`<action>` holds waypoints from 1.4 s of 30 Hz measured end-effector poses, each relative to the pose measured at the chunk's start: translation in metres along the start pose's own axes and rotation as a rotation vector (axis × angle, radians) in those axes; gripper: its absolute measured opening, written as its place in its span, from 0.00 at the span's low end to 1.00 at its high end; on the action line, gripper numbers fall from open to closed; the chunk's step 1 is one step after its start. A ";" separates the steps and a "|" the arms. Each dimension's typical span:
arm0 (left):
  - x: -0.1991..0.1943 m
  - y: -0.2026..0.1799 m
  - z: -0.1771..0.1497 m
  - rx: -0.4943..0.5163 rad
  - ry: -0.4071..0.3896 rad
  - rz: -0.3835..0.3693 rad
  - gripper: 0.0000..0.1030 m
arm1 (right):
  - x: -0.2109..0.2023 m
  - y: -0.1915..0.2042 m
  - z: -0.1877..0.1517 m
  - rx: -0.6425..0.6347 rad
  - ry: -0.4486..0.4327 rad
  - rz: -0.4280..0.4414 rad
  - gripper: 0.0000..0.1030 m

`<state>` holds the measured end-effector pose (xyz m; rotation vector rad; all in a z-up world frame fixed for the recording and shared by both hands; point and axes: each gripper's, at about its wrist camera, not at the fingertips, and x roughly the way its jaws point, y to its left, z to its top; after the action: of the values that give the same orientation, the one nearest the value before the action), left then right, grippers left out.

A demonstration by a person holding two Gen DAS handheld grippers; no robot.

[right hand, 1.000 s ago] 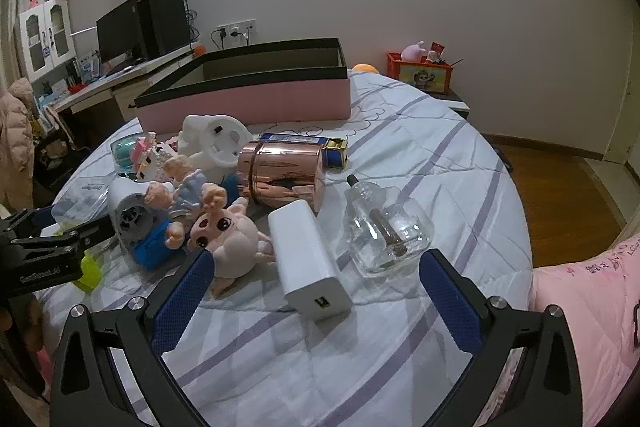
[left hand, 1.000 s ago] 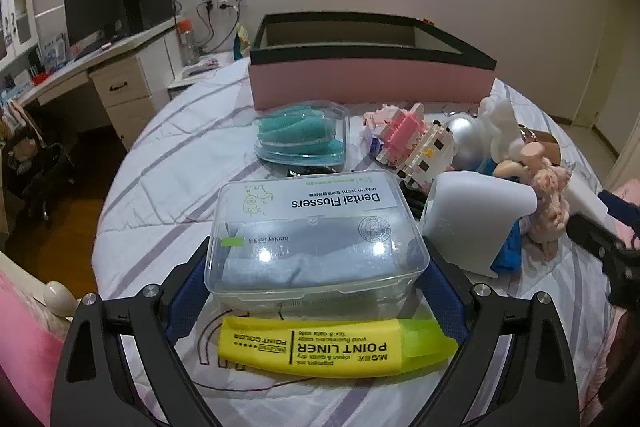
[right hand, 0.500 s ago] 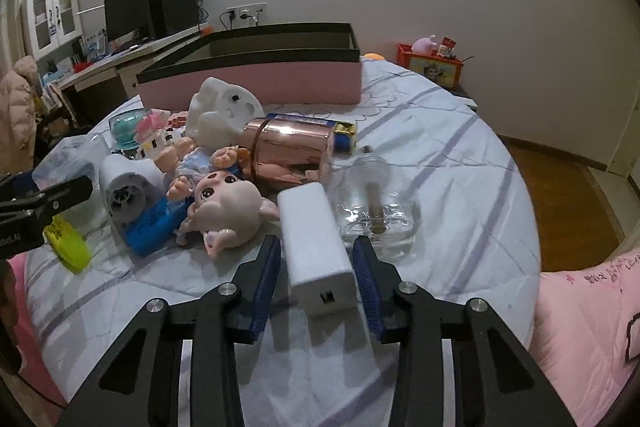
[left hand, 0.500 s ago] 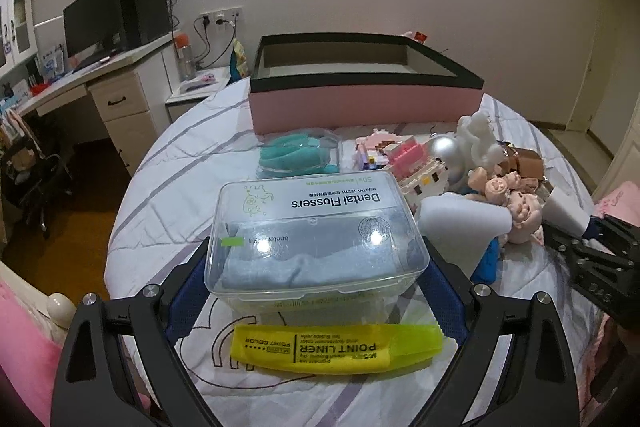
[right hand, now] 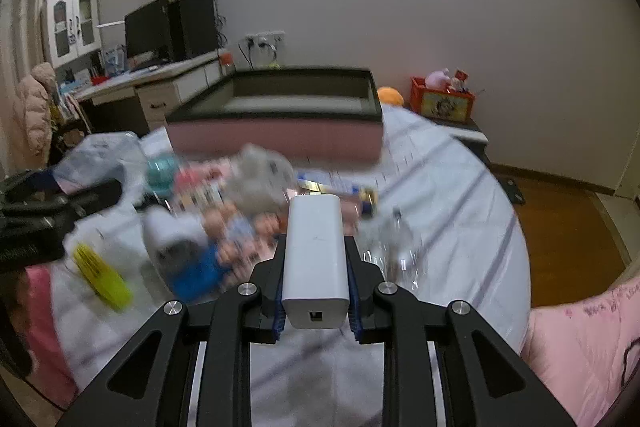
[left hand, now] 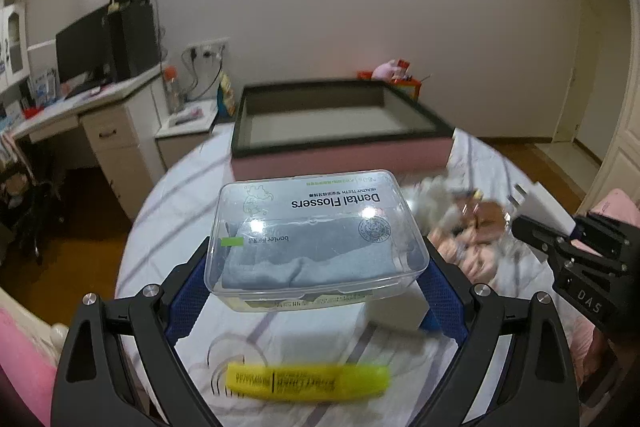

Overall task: Organize rigid objects
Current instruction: 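Grasp the clear Dental Flossers box with left tool while right tool grasps white power bank, then carry both held items into the pink box and open both tools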

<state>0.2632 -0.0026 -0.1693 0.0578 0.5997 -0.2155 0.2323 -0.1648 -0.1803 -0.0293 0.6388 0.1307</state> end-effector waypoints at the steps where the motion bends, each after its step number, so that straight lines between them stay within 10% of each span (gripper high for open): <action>1: -0.002 -0.002 0.007 0.003 -0.016 -0.010 0.92 | -0.003 0.003 0.008 -0.008 -0.022 0.006 0.23; 10: 0.023 0.003 0.083 0.028 -0.078 -0.003 0.92 | 0.005 0.023 0.101 -0.061 -0.125 0.125 0.23; 19: 0.117 0.031 0.134 0.031 0.037 0.002 0.91 | 0.095 0.028 0.169 -0.078 -0.012 0.115 0.23; 29: 0.221 0.047 0.120 0.025 0.260 0.004 0.92 | 0.206 0.017 0.165 -0.065 0.183 0.079 0.23; 38: 0.215 0.042 0.118 0.076 0.229 0.058 0.93 | 0.205 0.003 0.162 -0.009 0.194 0.124 0.25; 42: 0.195 0.040 0.117 0.111 0.186 0.117 0.94 | 0.196 0.004 0.159 -0.010 0.187 0.109 0.42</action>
<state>0.4938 -0.0133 -0.1833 0.2209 0.7668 -0.1306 0.4818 -0.1283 -0.1701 -0.0166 0.8265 0.2385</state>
